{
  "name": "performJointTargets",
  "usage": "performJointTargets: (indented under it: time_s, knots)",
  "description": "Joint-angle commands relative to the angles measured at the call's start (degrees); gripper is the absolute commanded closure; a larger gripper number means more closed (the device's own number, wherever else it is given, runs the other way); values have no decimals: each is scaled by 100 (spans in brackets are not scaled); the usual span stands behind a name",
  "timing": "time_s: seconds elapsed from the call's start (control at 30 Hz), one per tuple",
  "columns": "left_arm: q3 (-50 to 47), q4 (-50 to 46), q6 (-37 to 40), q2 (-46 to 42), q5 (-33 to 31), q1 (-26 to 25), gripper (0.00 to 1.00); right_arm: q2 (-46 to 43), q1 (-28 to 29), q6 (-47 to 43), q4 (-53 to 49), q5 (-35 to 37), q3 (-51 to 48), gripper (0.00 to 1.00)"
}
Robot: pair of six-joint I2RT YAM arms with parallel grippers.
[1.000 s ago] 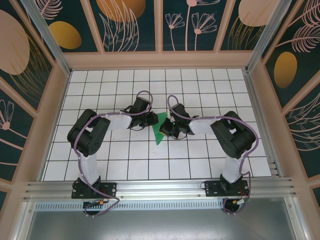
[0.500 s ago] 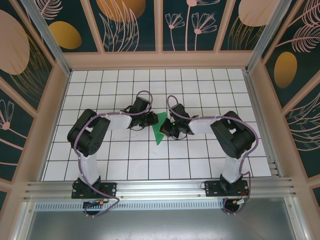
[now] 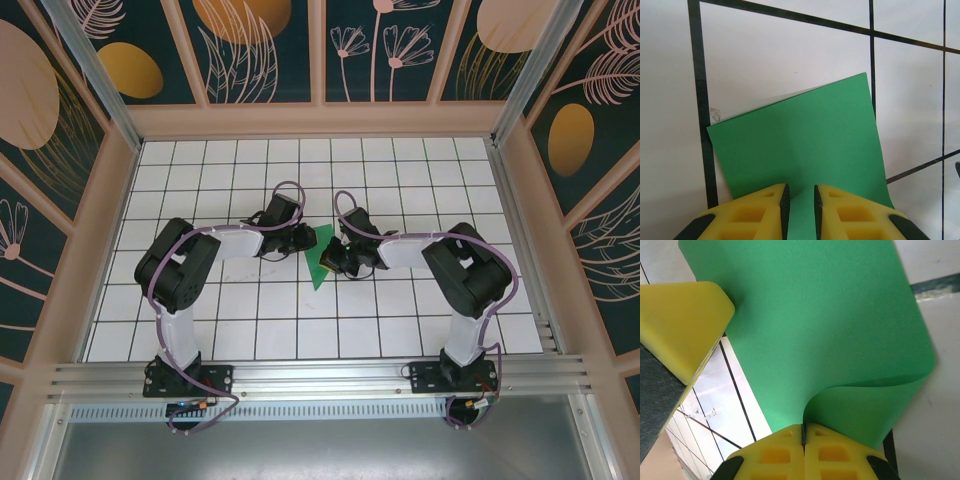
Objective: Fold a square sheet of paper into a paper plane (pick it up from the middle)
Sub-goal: Third fold the triangle at the center of the table.
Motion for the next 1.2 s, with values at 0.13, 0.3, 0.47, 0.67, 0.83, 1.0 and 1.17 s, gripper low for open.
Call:
performJointTargets:
  time_s: [0.13,0.3,0.47,0.67,0.83,1.0,1.17]
  knots:
    - [-20,-56,0,84,93,19,76,6,62,-95,-189,101,-15,92]
    - [-11,-52,-21,52,84,26,75,50,68,-108,-190,88,-25,87]
    - [2,-74,-58,-49,36,24,74,79,74,-131,-200,75,-29,83]
    - [79,-199,-63,-328,-121,28,71,129,74,-171,-176,13,-38,75]
    - [91,-345,-129,-682,-422,54,67,143,70,-202,-158,-12,-70,64]
    - [-43,-352,-229,-946,-550,152,65,137,74,-244,-141,-12,-79,56]
    - [-143,-350,-244,-1063,-455,212,64,127,64,-250,-115,-9,-108,51]
